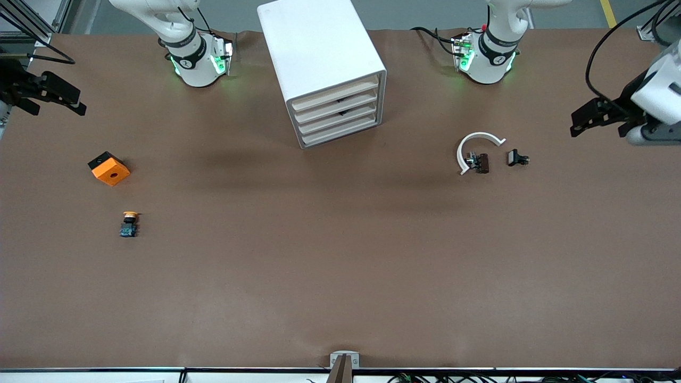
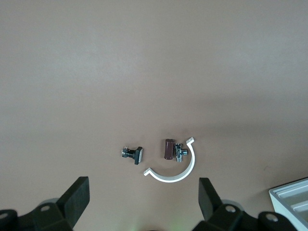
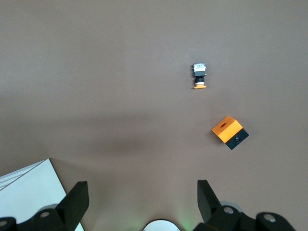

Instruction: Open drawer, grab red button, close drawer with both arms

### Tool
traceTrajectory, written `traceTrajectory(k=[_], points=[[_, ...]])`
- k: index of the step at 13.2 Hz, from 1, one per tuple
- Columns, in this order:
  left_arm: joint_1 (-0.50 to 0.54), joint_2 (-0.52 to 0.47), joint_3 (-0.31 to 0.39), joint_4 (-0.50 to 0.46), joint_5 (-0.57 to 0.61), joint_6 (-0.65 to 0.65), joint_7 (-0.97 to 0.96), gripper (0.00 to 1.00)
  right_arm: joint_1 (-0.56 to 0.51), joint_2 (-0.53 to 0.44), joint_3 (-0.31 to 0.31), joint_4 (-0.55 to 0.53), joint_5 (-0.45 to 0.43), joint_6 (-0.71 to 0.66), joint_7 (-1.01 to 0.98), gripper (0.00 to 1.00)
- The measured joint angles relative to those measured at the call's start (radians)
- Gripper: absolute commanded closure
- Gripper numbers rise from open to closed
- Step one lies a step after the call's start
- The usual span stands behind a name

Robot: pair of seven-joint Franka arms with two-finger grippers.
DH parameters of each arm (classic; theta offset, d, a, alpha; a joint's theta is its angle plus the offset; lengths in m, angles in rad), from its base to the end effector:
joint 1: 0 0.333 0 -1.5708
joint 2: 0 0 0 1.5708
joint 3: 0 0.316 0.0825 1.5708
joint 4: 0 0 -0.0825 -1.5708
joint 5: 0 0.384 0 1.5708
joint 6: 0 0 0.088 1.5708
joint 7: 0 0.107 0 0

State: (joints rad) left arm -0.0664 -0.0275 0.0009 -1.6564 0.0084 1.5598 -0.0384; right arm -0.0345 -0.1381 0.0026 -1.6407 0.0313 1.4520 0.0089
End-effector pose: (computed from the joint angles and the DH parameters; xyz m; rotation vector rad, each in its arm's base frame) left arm 0.5412 -0.0346 0.5984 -3.1275 0.0427 0.1073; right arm 0.4980 -0.0121 0.6546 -3.1087 0.0589 0.0781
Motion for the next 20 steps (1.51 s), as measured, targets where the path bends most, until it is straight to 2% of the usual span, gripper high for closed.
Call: traceTrajectory(k=[3, 6, 9, 10, 15, 18, 20], points=[[-0.016, 0.094, -0.023, 0.002, -0.002, 0.018, -0.006, 0.00, 0.000, 0.007, -0.003, -0.001, -0.001, -0.007, 0.000, 0.00], [-0.033, 0.194, -0.091, 0.006, -0.010, 0.046, -0.159, 0.00, -0.002, 0.062, -0.009, -0.002, -0.001, 0.001, -0.002, 0.00], [-0.047, 0.304, -0.198, 0.007, -0.014, 0.078, -0.501, 0.00, -0.017, 0.142, -0.018, 0.009, -0.004, 0.032, -0.004, 0.00], [-0.067, 0.337, -0.215, 0.008, -0.014, 0.089, -0.620, 0.00, -0.026, 0.164, -0.019, 0.015, -0.004, 0.037, -0.005, 0.00], [-0.196, 0.478, -0.221, 0.011, -0.052, 0.093, -1.127, 0.00, -0.111, 0.229, -0.024, 0.034, -0.004, 0.057, -0.060, 0.00], [-0.262, 0.550, -0.223, 0.011, -0.075, 0.058, -1.474, 0.00, -0.109, 0.229, -0.020, 0.040, -0.004, 0.055, -0.057, 0.00], [-0.314, 0.611, -0.223, 0.011, -0.154, 0.051, -1.661, 0.00, -0.102, 0.229, -0.013, 0.043, -0.003, 0.053, -0.017, 0.00]])
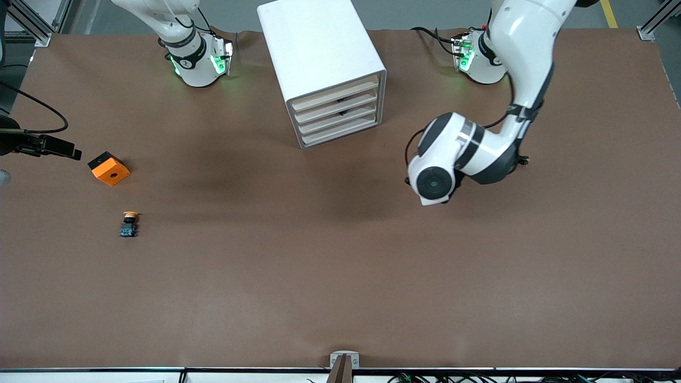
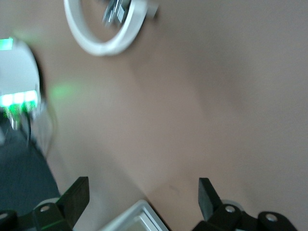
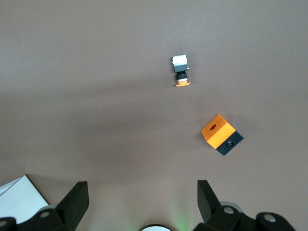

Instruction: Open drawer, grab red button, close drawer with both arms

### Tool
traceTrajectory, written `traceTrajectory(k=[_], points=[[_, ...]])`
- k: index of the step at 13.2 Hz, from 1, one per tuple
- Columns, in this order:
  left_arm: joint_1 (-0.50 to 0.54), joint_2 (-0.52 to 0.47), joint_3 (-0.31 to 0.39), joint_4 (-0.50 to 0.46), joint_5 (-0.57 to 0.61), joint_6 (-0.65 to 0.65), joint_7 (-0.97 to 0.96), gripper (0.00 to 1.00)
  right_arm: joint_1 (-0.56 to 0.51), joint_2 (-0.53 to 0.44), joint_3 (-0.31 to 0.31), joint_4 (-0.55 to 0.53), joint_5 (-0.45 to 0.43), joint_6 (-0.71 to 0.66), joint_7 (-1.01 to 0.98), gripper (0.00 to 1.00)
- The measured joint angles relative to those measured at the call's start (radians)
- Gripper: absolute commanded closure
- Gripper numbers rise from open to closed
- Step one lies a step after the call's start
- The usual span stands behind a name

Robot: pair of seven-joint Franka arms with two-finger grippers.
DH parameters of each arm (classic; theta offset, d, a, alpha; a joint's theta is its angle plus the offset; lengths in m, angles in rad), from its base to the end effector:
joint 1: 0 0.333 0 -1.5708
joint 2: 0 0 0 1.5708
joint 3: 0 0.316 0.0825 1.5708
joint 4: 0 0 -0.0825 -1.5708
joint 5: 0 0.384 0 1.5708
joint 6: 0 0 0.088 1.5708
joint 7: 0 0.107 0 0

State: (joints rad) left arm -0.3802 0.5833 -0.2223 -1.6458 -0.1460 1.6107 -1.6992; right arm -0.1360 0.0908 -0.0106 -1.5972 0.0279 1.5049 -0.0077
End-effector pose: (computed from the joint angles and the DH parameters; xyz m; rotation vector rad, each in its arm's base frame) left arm 0.5000 -0.3476 0.2537 -2.2014 -1.4204 0.6683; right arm 0.5633 -0.0798 0.5561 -3.0805 0.2155 0.2794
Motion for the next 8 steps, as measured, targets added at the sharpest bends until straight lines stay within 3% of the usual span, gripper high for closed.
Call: traceTrajectory(k=[2, 8], points=[[-0.018, 0.060, 0.001, 0.001, -0.127, 0.000, -0.097, 0.00, 0.024, 0.000, 0.004, 0.002, 0.000, -0.002, 0.062, 0.00], [-0.014, 0.101, 0.003, 0.022, -0.290, -0.005, -0.303, 0.00, 0.058, 0.000, 0.007, 0.004, 0.000, -0.010, 0.140, 0.00]])
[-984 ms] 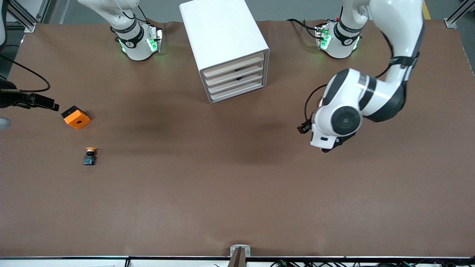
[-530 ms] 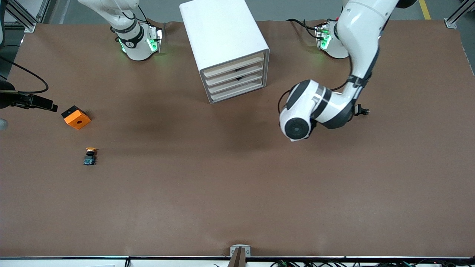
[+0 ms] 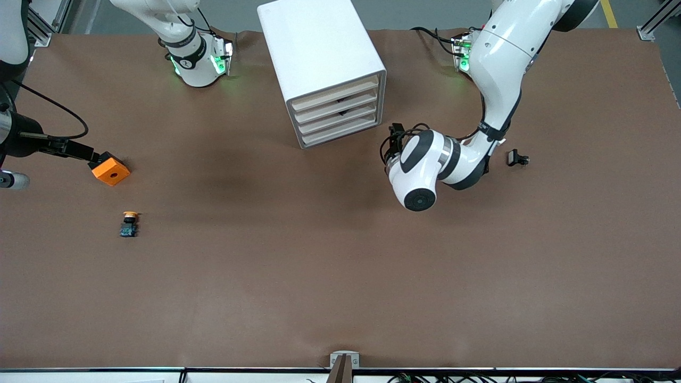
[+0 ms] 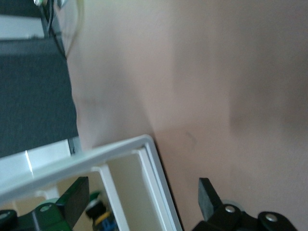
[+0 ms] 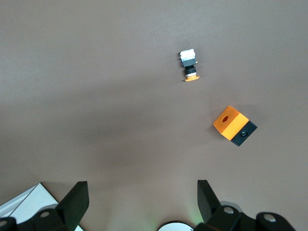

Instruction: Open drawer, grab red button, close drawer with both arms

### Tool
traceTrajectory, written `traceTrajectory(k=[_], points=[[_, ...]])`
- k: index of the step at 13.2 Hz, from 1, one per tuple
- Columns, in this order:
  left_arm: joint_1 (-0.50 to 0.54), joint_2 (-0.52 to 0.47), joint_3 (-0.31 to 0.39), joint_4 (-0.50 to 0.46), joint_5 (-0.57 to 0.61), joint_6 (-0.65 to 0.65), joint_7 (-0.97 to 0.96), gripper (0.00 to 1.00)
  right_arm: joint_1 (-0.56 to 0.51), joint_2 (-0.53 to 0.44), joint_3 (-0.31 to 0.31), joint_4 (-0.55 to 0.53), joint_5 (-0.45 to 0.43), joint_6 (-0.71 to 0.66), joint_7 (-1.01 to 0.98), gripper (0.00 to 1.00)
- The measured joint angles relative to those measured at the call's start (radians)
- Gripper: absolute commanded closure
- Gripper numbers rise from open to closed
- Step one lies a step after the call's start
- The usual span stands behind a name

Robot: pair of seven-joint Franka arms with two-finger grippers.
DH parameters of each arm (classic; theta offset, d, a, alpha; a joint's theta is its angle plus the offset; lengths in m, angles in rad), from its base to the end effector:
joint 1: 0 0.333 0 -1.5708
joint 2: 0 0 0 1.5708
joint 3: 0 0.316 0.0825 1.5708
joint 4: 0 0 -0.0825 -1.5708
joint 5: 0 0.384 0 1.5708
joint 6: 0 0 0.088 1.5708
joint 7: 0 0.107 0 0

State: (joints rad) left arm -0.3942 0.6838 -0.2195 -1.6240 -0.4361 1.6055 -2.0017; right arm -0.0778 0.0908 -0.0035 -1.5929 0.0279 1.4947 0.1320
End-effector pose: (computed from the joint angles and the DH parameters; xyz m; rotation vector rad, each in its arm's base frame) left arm 0.4819 -0.3782 0.2120 -1.7512 -1.7375 0.9488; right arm 0.5664 -0.0429 0.5573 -3.0871 0.3313 0.2953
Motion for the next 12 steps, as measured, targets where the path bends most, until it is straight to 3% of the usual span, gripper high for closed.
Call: traceTrajectory(k=[2, 5, 12], points=[[-0.001, 0.000, 0.000, 0.029, -0.063, -0.013, -0.100, 0.00, 0.009, 0.000, 0.001, 0.000, 0.000, -0.004, 0.057, 0.00], [-0.021, 0.000, -0.002, 0.047, -0.134, -0.041, -0.159, 0.28, 0.054, 0.000, 0.004, 0.001, 0.000, -0.019, 0.195, 0.00], [-0.082, 0.021, -0.002, 0.047, -0.171, -0.091, -0.252, 0.31, 0.090, 0.000, 0.006, 0.001, 0.002, -0.020, 0.337, 0.00]])
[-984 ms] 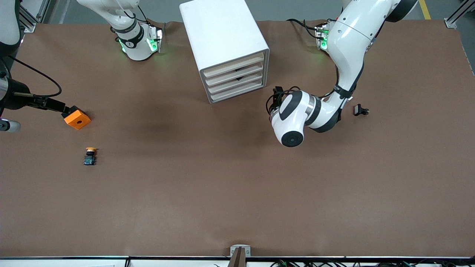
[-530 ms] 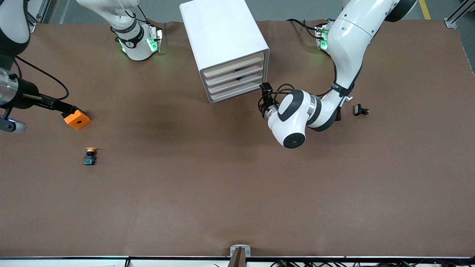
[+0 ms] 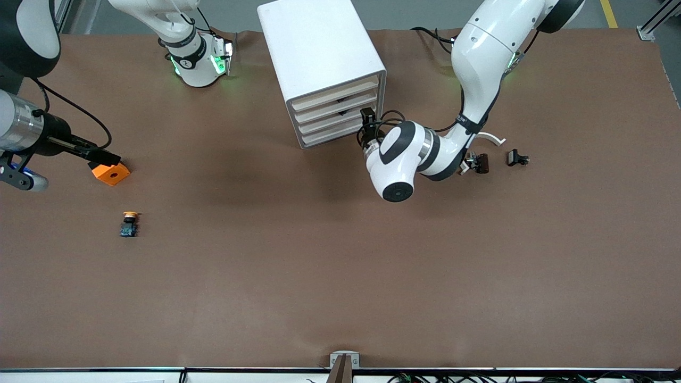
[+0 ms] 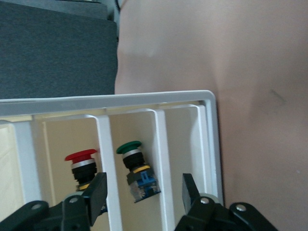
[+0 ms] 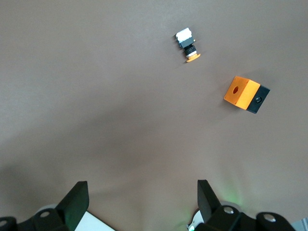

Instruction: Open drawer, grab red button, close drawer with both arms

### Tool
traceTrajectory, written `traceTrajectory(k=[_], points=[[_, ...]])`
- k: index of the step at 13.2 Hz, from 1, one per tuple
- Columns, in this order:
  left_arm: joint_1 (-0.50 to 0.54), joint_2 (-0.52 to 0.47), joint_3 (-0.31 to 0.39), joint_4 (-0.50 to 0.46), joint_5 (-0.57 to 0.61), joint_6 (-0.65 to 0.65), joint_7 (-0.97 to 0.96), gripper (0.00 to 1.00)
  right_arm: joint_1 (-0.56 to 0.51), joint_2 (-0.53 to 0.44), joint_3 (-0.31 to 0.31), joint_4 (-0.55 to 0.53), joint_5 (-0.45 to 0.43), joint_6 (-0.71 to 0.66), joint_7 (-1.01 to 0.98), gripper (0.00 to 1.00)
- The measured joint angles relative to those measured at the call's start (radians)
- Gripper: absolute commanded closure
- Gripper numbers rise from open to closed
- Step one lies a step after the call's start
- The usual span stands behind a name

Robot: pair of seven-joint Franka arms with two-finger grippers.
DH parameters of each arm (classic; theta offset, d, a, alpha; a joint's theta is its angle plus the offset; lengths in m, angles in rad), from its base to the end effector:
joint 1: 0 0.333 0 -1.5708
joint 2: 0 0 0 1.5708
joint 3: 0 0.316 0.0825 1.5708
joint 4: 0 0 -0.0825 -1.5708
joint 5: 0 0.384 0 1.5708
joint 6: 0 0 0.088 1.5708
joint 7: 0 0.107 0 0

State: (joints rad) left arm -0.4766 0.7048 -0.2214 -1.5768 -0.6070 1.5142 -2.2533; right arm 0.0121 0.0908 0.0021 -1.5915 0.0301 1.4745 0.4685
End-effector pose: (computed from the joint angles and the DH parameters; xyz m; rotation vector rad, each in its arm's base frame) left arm 0.4437 -0.4346 0.2270 -1.4519 -1.7672 1.0199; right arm 0.5655 0.0114 0.5567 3.0246 -0.6994 -0.3256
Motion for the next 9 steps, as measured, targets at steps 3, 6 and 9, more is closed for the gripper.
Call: traceTrajectory(k=[3, 6, 9], points=[[-0.011, 0.001, -0.001, 0.000, -0.012, -0.016, -0.006, 0.37, 0.008, 0.000, 0.000, 0.000, 0.000, 0.000, 0.013, 0.00], [-0.042, 0.010, -0.001, 0.000, -0.013, -0.017, -0.019, 0.46, 0.008, 0.000, -0.001, 0.000, 0.000, 0.000, 0.014, 0.00], [-0.060, 0.016, -0.001, -0.001, -0.016, -0.020, -0.029, 1.00, 0.008, 0.000, -0.001, 0.000, 0.000, 0.000, 0.014, 0.00]])
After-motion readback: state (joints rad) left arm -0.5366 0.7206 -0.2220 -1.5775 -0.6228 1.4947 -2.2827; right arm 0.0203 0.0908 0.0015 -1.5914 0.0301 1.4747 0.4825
